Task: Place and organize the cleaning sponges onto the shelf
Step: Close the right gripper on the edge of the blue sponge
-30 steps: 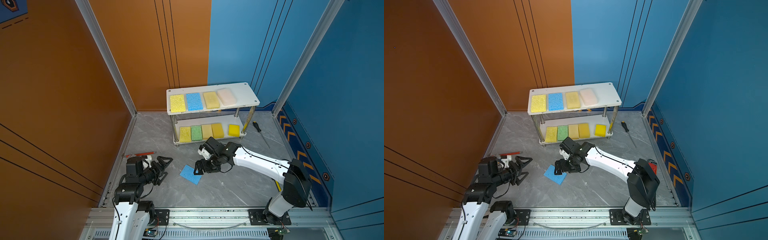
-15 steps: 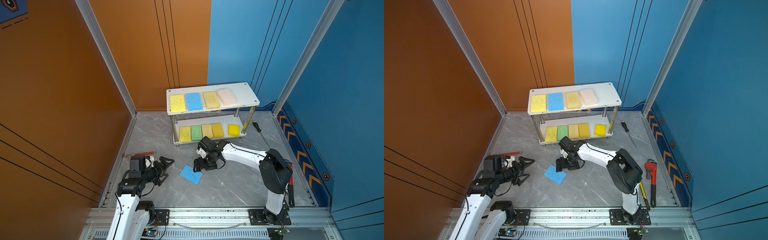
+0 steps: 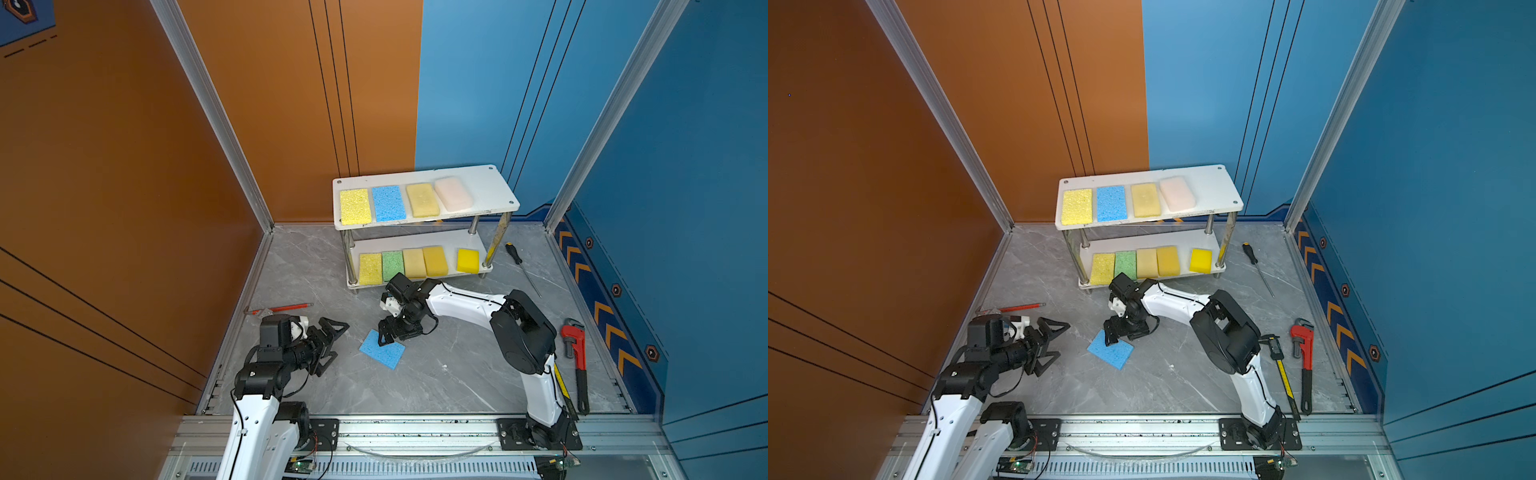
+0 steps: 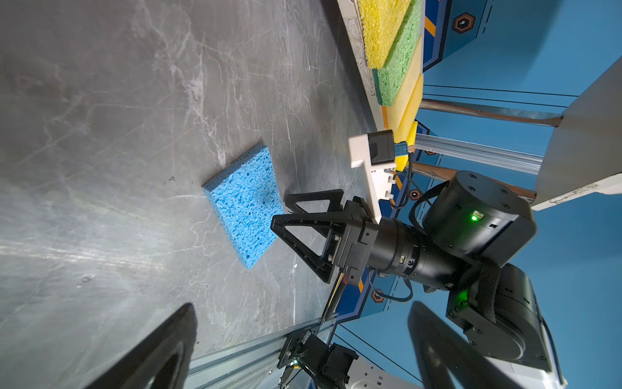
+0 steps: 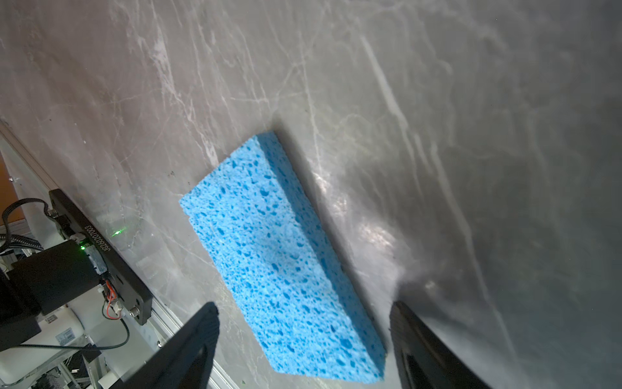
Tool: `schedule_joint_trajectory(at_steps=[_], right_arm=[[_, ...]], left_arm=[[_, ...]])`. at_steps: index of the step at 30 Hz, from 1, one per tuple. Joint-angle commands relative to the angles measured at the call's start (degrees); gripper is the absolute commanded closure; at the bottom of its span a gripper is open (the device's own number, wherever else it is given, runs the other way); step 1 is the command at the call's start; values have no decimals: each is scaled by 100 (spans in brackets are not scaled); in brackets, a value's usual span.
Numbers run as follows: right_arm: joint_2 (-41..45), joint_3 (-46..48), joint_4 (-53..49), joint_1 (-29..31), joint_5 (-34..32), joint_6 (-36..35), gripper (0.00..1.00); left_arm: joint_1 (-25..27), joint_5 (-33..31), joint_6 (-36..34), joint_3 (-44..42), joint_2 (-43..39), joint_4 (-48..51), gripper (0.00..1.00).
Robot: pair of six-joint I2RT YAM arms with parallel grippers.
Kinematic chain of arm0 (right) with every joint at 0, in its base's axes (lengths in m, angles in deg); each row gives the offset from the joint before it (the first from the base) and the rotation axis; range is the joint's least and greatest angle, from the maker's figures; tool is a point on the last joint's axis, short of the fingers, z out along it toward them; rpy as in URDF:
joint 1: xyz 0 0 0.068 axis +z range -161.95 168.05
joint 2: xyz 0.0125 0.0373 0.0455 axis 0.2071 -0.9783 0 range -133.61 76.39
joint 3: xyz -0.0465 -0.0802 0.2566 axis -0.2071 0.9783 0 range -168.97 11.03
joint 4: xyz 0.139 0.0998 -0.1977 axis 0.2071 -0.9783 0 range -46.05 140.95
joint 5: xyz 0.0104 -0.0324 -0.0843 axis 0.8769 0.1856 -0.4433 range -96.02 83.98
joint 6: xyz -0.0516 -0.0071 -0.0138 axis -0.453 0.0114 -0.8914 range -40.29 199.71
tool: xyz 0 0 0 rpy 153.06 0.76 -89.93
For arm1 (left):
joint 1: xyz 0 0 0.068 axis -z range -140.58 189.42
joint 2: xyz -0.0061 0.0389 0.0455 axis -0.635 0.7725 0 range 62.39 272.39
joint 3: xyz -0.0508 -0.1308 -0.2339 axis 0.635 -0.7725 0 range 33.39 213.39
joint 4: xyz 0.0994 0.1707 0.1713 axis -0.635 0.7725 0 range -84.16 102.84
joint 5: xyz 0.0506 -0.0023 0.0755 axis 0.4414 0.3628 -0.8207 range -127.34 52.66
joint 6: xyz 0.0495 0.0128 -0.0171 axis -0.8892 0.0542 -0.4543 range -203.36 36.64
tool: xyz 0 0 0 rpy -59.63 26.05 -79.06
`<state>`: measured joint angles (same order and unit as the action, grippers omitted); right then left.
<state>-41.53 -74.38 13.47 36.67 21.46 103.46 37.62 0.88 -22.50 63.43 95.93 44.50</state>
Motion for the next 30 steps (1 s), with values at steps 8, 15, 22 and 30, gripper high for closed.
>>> schedule_joint_trajectory(at_steps=[8, 15, 22, 30], right_arm=[[220, 389, -170, 315, -59, -68, 27], [61, 254, -244, 409, -753, -49, 49], [37, 181, -416, 631, -1341, -204, 71], [402, 170, -469, 652, -1616, -215, 93]], left_arm=[[-27, 107, -160, -92, 108, 98, 2], [-47, 169, -127, -86, 92, 97, 2], [-65, 186, -118, -86, 92, 106, 2], [-66, 177, -171, -50, 110, 112, 2]])
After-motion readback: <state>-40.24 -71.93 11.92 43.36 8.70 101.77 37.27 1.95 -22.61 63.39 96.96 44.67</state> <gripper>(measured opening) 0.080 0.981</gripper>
